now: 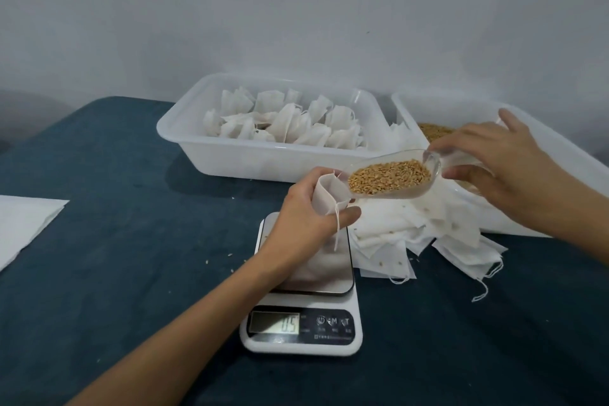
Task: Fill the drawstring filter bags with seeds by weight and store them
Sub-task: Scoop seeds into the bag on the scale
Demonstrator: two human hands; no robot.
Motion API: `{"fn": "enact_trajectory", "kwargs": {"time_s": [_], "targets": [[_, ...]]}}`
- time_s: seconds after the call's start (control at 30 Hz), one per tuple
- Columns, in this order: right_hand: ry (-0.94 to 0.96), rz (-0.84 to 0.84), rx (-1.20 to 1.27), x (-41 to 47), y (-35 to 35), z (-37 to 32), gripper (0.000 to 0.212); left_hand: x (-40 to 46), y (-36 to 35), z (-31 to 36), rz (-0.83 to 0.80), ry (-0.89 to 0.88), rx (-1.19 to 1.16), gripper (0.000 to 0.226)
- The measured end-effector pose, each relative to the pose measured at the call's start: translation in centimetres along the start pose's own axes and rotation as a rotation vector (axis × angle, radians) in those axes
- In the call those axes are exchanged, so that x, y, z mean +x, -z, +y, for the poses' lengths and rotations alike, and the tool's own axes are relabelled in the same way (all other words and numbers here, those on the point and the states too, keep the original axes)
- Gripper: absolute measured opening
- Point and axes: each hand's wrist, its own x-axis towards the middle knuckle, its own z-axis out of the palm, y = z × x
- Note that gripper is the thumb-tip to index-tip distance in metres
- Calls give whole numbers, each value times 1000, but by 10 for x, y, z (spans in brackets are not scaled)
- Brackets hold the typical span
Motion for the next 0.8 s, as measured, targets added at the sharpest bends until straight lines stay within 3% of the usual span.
{"fn": "enact_trajectory", "kwargs": {"time_s": [0.37,0.8], "targets": [[114,87,-190,6,3,-7,31,0,-2,-3,14,10,113,41],[140,96,-243,14,2,-15,30,2,-2,-10,16,44,145,51]]}}
